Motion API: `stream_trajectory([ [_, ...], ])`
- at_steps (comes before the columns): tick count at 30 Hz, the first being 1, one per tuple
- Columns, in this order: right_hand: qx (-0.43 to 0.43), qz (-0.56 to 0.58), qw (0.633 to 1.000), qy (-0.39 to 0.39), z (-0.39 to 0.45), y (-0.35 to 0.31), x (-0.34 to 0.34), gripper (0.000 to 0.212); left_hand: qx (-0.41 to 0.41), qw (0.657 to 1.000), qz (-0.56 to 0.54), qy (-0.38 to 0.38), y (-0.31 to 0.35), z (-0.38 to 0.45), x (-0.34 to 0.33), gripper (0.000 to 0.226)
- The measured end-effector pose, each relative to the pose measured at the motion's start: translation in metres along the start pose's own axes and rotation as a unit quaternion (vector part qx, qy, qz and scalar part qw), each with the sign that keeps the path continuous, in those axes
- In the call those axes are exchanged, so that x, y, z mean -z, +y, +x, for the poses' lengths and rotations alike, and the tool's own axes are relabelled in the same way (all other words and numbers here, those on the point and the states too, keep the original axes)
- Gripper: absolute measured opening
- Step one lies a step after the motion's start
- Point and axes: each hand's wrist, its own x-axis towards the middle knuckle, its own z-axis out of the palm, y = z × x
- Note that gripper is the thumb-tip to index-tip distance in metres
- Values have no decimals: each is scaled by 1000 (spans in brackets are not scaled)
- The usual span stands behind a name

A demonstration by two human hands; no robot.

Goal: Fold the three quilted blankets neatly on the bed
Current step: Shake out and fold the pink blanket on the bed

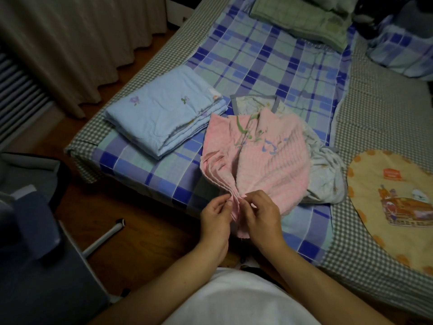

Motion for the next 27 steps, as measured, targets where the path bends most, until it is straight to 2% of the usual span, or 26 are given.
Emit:
stream_trajectory([
  [5, -14, -11, 1000, 10, -1, 0, -1, 12, -104, 983, 150, -17, 0, -9, 1, 19],
  [7, -17, -9, 1000, 10, -1, -1, -1, 13, -126, 975, 183, 8, 0, -6, 2, 16],
  [9, -20, -6, 1000, 18, 1, -4, -2, 13, -115, 978, 167, 48, 2, 0, 3, 14],
  [12, -19, 2, 1000, 23, 5, -6, -4, 16, -103, 984, 117, 84, 4, 5, 2, 23],
  [16, -18, -3, 1000, 24, 6, -6, -6, 15, -133, 981, 136, 28, 8, -5, -3, 12],
  [19, -31, 4, 999, 27, 5, -5, -5, 13, -115, 985, 126, -17, 7, -12, -4, 11],
  [23, -48, 29, 998, 28, 5, -5, -8, 14, -88, 990, 105, -16, 2, -11, -1, 20],
  [27, -54, 33, 997, 32, 8, -7, -10, 14, -128, 975, 181, 7, -4, -11, -4, 19],
])
